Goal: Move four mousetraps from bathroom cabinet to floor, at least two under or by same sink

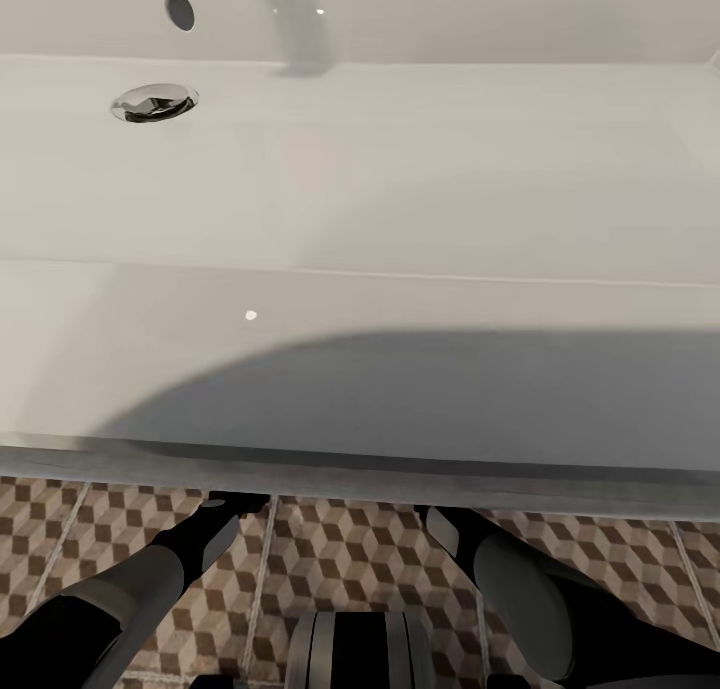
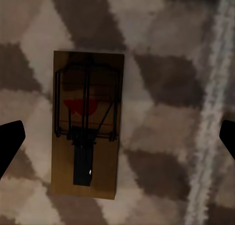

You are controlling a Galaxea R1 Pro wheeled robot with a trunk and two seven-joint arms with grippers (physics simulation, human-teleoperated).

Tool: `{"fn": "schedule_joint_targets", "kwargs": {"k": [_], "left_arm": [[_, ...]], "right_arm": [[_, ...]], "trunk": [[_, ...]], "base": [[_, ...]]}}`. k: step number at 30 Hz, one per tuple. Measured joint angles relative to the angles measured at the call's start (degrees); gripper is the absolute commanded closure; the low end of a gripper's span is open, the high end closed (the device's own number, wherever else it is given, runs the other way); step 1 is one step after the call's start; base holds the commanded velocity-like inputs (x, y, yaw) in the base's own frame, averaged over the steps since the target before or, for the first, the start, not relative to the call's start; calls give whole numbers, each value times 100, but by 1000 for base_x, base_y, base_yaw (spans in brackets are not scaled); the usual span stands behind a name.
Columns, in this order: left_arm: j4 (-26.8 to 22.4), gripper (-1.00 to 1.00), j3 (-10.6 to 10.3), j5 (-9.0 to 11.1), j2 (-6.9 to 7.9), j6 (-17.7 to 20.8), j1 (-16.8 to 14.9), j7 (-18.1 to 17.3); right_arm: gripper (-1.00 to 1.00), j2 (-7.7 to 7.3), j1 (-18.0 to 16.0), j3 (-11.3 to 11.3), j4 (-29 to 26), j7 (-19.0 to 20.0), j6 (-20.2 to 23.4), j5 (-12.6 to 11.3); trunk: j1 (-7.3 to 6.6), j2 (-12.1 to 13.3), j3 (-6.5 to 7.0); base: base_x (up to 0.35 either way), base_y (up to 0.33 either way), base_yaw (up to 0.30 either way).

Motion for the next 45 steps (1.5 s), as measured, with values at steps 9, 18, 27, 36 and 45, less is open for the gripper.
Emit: {"fn": "schedule_joint_targets", "kwargs": {"k": [9, 18, 27, 36, 45], "left_arm": [[0, -100, 0, 0, 0, 0, 0, 0], [0, -100, 0, -1, 0, 0, 1, 0], [0, -100, 0, -2, 3, 0, 1, 0], [5, -100, 0, -2, 8, 0, 0, 0], [5, -100, 0, -8, 9, 0, 1, 0]], "right_arm": [[-100, -1, 0, 7, 1, 6, -24, 4], [-100, -1, 0, 9, 1, 8, -27, 3], [-100, 4, -3, -20, 6, 5, -30, -7], [-100, 2, -2, -6, 4, 1, -33, -1], [-100, 13, -7, -20, 10, 1, -43, -9]], "trunk": [[0, 0, 0], [0, 0, 0], [0, 0, 0], [0, 0, 0], [1, 0, 0]], "base": [[0, 0, 0], [0, 0, 0], [0, 0, 0], [0, 0, 0], [-6, 0, 0]]}}
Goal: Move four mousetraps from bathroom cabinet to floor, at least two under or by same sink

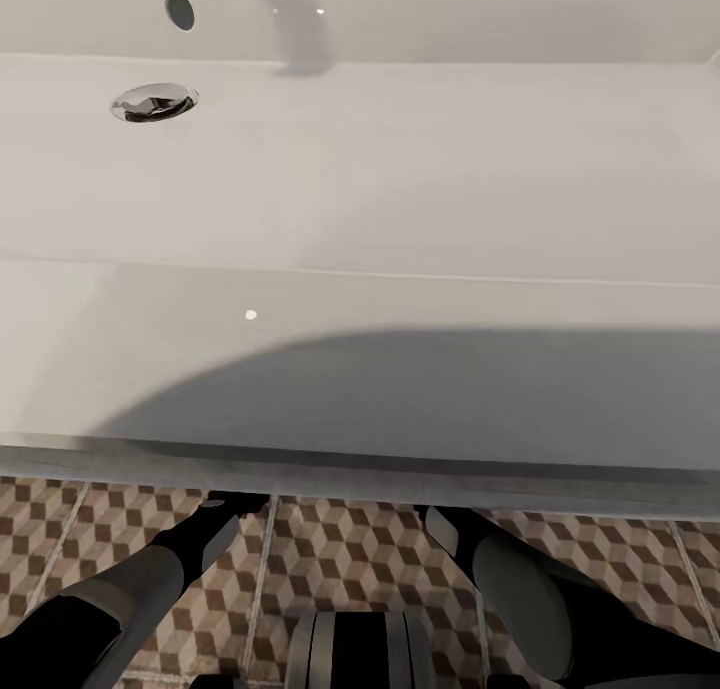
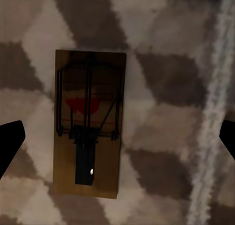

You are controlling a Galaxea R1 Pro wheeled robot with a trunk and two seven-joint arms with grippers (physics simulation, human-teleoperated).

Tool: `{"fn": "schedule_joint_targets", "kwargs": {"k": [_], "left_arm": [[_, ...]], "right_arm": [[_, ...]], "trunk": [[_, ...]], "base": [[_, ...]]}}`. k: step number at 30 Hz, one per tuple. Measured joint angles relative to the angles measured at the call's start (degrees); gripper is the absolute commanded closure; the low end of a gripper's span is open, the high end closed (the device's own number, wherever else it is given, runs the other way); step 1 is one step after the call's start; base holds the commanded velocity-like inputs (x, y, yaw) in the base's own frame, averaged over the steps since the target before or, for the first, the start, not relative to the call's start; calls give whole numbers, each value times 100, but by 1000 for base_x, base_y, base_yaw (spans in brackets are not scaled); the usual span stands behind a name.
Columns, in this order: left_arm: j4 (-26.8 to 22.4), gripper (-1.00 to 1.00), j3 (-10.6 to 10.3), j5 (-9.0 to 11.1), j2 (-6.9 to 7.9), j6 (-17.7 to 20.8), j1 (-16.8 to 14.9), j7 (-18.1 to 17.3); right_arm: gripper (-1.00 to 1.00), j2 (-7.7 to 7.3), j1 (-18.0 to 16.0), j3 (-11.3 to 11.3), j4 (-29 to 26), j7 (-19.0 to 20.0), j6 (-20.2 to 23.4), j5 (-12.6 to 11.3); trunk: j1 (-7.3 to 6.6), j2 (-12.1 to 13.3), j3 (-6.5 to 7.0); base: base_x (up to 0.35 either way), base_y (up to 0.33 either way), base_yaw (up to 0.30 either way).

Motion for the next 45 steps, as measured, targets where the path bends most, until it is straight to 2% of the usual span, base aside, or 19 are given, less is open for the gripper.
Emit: {"fn": "schedule_joint_targets", "kwargs": {"k": [9, 28, 45], "left_arm": [[-2, -100, 0, -1, 0, -1, -2, 0], [0, -100, 0, -1, 0, -1, -1, 0], [4, -100, 0, -1, 0, -1, 0, 0]], "right_arm": [[-100, 1, -59, 53, -2, 1, -2, 22], [-100, 1, -59, 56, -2, -1, -9, 31], [-100, 1, -58, 60, 20, 0, -216, 38]], "trunk": [[1, 0, 1], [2, 0, 1], [0, 0, 1]], "base": [[-157, 0, 0], [-318, 0, 0], [-271, 0, 0]]}}
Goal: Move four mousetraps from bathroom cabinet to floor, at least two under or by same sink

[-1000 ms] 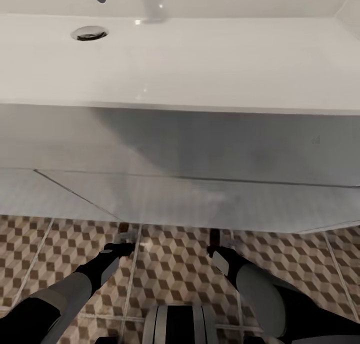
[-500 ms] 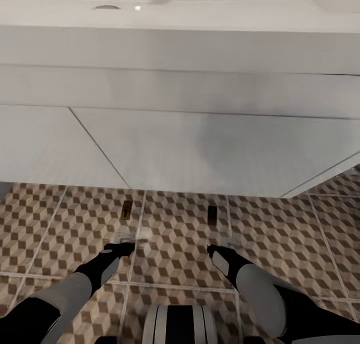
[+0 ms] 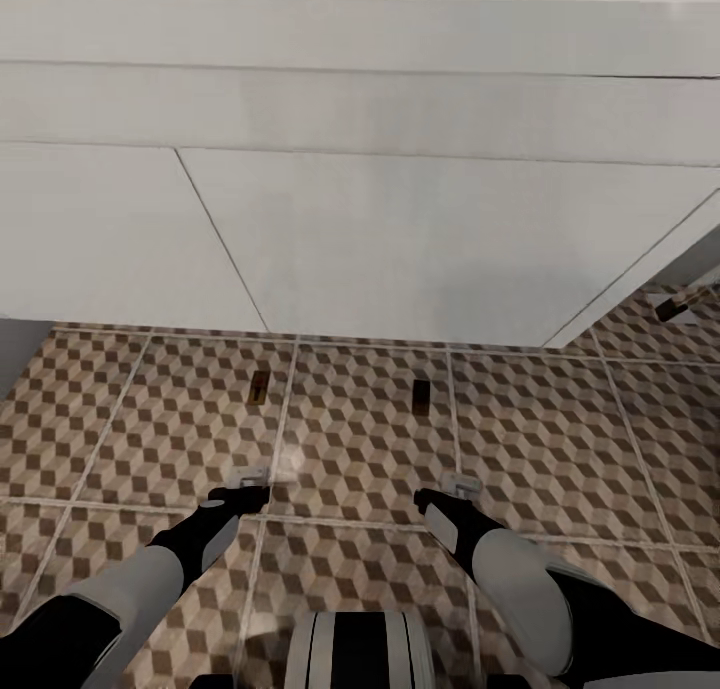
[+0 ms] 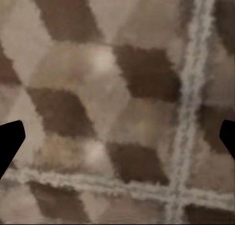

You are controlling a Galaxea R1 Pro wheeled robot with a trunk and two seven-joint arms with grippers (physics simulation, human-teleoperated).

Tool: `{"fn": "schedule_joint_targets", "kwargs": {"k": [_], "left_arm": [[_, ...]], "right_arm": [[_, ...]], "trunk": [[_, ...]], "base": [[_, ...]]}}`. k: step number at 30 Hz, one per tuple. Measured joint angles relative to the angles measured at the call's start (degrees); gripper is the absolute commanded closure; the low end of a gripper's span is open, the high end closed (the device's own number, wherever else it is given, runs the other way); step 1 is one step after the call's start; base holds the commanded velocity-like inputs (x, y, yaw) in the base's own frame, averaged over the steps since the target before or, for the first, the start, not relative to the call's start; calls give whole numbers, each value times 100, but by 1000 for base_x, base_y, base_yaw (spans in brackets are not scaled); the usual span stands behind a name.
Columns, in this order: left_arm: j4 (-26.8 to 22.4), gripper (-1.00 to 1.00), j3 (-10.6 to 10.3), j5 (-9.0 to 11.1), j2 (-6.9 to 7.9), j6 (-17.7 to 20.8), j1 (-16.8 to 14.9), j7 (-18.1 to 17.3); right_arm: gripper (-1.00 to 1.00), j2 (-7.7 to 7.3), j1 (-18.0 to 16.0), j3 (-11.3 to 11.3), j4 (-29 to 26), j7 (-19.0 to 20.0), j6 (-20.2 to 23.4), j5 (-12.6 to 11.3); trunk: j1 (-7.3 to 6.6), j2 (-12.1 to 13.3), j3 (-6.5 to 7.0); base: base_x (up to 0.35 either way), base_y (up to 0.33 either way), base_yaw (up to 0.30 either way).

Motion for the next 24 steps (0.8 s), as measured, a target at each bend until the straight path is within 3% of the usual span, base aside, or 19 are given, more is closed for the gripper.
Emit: {"fn": "schedule_joint_targets", "kwargs": {"k": [15, 24], "left_arm": [[2, -100, 0, 0, 0, 0, 2, 0], [15, -100, 0, -1, 13, 0, 2, -12]], "right_arm": [[-100, 0, 10, 1, -2, 3, -15, 0], [-100, 0, 26, 2, -14, 12, -28, 0]], "trunk": [[-1, 0, 0], [2, 0, 0]], "base": [[-43, 0, 0], [-229, 0, 0]]}}
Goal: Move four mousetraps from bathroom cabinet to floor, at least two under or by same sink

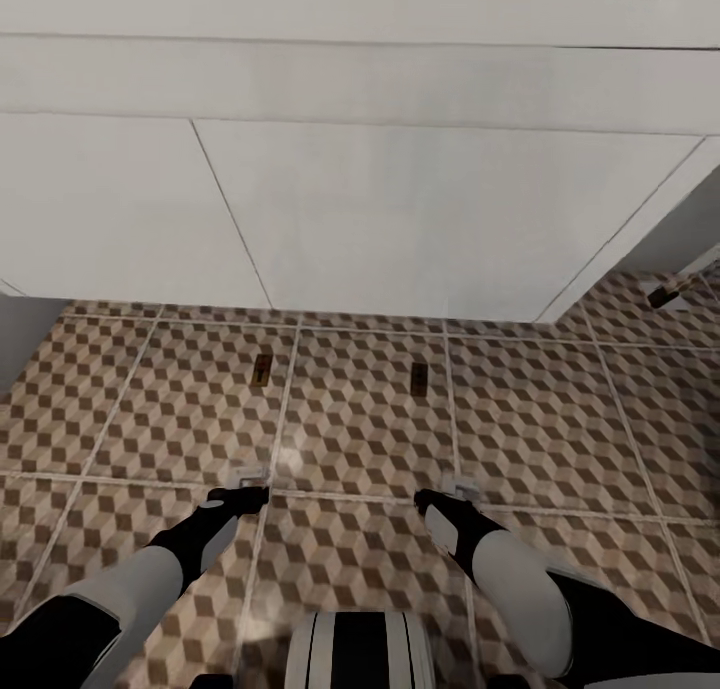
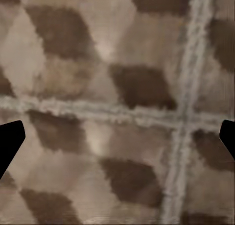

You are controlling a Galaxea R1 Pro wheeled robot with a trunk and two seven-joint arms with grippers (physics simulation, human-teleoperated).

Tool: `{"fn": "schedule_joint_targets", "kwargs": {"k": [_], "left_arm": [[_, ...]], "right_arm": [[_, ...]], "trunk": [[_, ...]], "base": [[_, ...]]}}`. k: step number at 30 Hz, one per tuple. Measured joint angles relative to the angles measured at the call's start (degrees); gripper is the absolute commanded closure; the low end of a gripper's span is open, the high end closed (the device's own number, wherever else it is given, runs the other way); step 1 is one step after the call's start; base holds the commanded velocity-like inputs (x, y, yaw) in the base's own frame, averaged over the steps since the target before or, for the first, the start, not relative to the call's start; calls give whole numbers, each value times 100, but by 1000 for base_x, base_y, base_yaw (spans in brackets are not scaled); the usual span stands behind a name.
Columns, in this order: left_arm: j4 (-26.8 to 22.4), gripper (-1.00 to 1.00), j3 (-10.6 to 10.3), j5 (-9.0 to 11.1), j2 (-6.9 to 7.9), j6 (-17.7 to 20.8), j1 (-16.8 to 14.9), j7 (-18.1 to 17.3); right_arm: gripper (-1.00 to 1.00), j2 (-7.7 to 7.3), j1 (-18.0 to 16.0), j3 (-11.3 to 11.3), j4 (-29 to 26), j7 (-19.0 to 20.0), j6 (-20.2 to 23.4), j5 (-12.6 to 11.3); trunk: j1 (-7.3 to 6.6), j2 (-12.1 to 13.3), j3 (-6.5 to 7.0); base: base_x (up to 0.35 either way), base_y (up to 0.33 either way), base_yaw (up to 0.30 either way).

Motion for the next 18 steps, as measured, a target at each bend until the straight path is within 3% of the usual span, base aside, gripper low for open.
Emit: {"fn": "schedule_joint_targets", "kwargs": {"k": [11, 18], "left_arm": [[5, -100, 0, 17, 19, -25, 20, -33], [8, -100, 0, 24, -13, -67, 42, -38]], "right_arm": [[-100, 1, 40, 25, 15, 23, -499, 20], [-100, 1, 67, 121, 29, 29, -761, 335]], "trunk": [[-1, 0, 0], [-3, 0, 0]], "base": [[-263, 0, 0], [-61, 0, 0]]}}
